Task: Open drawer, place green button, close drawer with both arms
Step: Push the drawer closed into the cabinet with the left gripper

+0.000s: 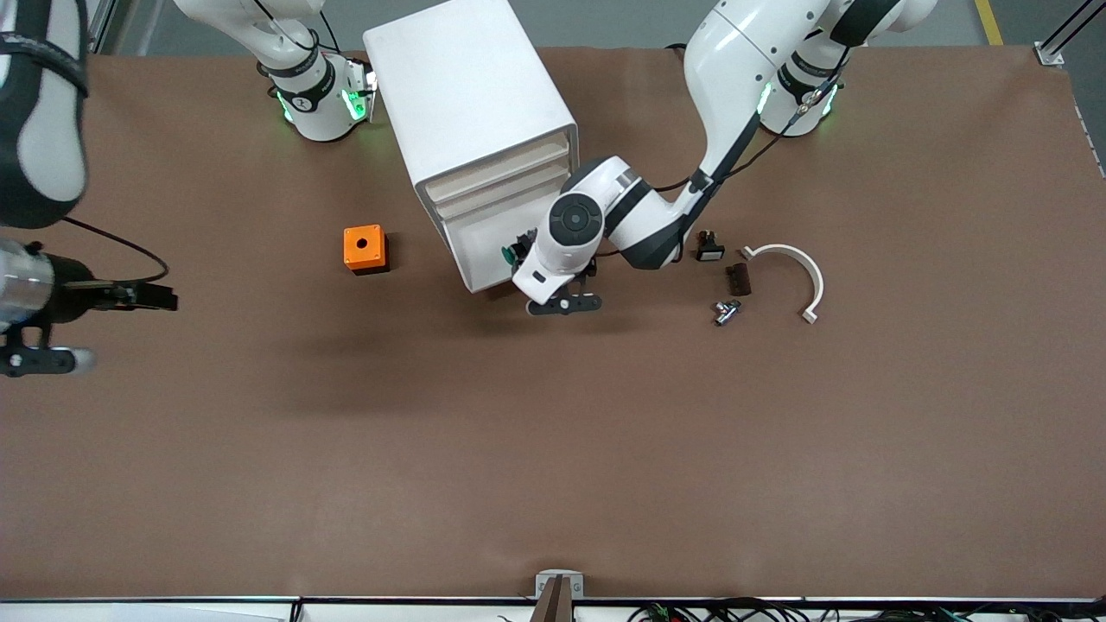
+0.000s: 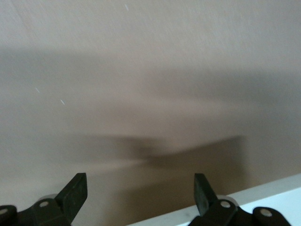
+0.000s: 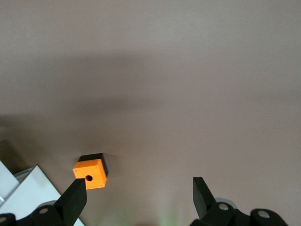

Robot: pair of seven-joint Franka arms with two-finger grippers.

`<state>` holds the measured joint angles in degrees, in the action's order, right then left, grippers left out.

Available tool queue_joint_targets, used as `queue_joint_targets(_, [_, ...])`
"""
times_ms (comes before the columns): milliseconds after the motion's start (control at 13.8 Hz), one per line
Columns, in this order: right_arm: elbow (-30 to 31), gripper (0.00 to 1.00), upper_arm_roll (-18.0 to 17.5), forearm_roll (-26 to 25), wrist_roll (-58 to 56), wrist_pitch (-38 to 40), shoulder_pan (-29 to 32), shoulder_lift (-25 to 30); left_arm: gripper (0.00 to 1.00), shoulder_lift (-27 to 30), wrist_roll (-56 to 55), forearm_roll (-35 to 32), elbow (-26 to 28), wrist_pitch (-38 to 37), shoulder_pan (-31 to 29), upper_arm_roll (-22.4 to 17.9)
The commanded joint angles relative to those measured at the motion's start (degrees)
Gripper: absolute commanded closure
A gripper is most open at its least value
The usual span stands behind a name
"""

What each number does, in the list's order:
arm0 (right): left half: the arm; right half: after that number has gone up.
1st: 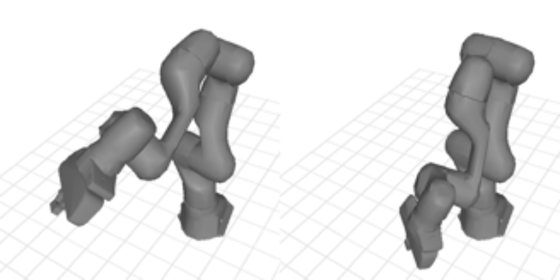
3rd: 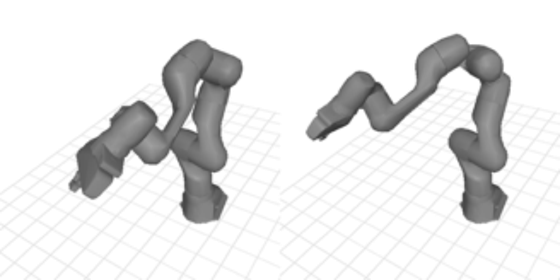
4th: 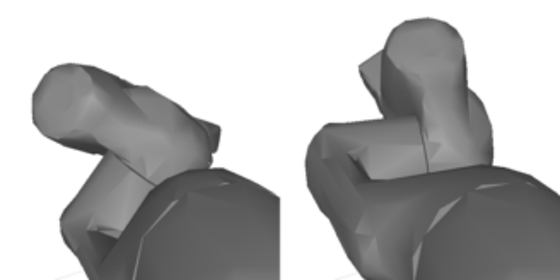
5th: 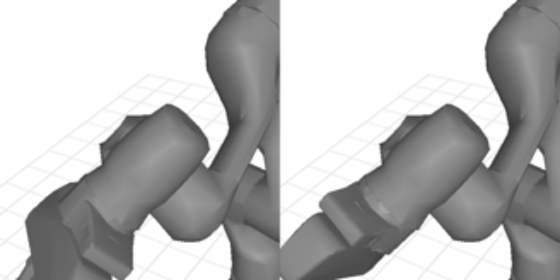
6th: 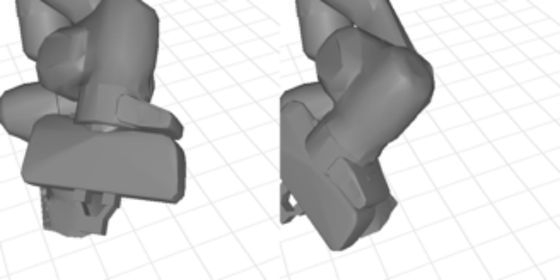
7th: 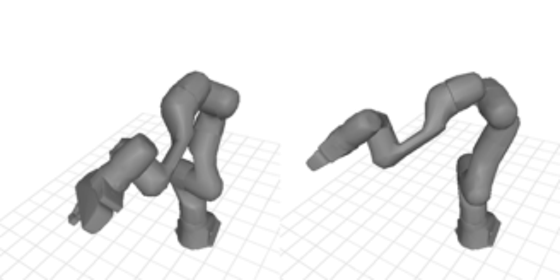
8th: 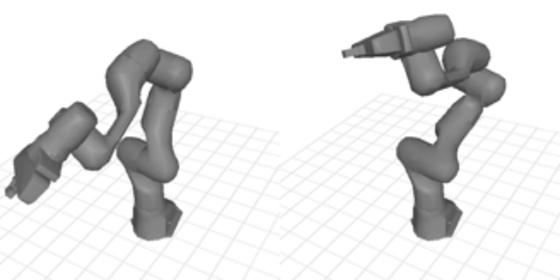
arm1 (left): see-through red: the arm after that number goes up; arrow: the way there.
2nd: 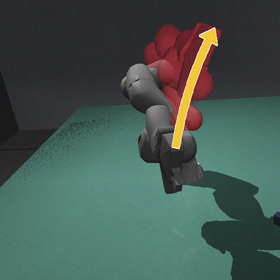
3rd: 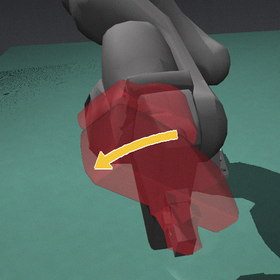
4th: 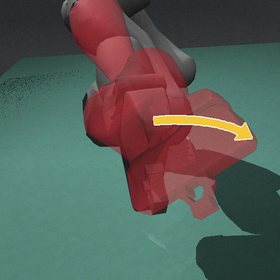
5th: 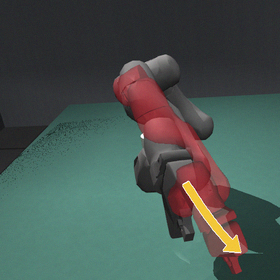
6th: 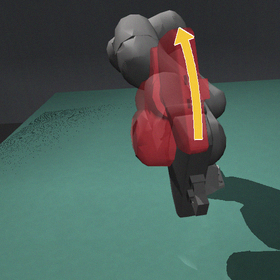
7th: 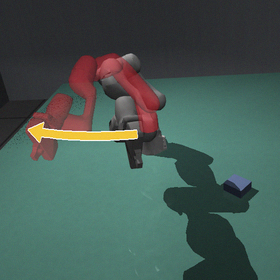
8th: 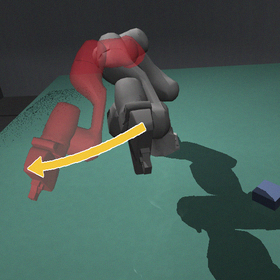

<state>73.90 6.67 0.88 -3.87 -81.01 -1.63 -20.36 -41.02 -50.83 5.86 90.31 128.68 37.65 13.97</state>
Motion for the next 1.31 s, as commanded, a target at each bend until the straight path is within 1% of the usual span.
queue_joint_targets(0, [-1.0,0.0,-1.2,-0.5,-0.5,1.1,1.2,0.5,0.0,0.6,-2.0,3.3,1.3,0.8,2.7,-0.3])
queue_joint_targets(218, [-1.0,0.0,-1.2,-0.6,-0.4,1.1,1.2,0.7,0.0,0.6,-5.0,3.7,2.1,0.8,5.3,-0.2])
queue_joint_targets(363, [-1.0,0.0,-1.4,-2.2,-1.0,1.1,1.2,0.6,0.0,0.7,-6.0,5.5,3.0,0.8,7.1,-0.3])
queue_joint_targets(581, [-1.0,0.0,-1.2,-2.4,-1.1,1.1,1.3,0.7,0.0,0.8,-8.1,6.0,3.4,0.8,8.2,-0.2])
queue_joint_targets(726, [-1.0,0.0,-1.7,-1.8,-1.5,1.1,3.6,0.7,0.0,0.7,-9.1,6.0,3.6,0.8,8.7,0.4])
queue_joint_targets(944, [-1.0,0.0,-1.8,-2.2,-1.1,1.0,3.2,0.7,0.0,0.8,-9.4,6.7,3.6,0.8,8.5,0.7])
queue_joint_targets(1089, [-1.9,0.0,-1.8,-2.1,-1.1,1.1,3.0,0.7,0.0,1.2,-9.3,6.6,3.5,0.4,6.9,0.4])
queue_joint_targets(1234, [-5.7,0.0,-1.8,-1.8,-1.1,3.6,3.0,1.1,0.0,2.0,-9.1,5.8,2.9,0.3,2.7,0.0])
